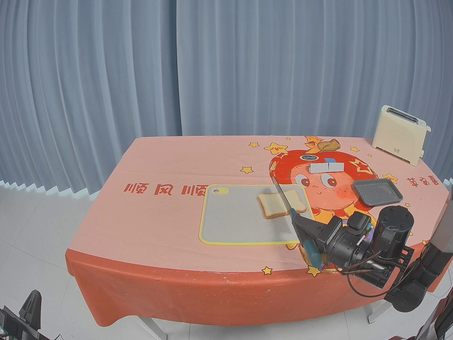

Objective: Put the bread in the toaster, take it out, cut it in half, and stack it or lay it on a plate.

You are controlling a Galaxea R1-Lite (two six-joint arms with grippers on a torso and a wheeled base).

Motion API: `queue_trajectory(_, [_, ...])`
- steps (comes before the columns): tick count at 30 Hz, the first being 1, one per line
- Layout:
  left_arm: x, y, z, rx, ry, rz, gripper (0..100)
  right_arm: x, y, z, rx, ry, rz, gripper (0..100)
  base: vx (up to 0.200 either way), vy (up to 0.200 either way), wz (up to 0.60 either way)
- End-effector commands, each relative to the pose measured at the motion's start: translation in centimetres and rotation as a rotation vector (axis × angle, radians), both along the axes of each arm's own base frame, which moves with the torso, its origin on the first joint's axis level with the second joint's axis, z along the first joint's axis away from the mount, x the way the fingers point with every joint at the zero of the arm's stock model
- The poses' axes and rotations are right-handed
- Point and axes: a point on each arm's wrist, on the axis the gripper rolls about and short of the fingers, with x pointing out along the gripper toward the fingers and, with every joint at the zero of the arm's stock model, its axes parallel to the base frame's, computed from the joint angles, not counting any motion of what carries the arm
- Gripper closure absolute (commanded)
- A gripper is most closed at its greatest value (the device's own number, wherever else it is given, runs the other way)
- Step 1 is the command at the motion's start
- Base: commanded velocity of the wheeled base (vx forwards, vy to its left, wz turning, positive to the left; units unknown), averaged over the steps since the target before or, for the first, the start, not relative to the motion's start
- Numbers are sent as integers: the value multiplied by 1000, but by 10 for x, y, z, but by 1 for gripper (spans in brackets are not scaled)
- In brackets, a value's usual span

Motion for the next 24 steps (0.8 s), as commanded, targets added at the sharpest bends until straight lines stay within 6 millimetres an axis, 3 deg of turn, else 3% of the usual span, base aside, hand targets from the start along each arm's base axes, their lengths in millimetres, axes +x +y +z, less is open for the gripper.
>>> queue_trajectory(1, [1,0,-3,0,12,1,100,2,1,-5,-9,14,1,100,0,0,0])
queue_trajectory(24, [1,0,-3,0,11,1,100,-5,14,-17,1,46,45,100,0,0,0])
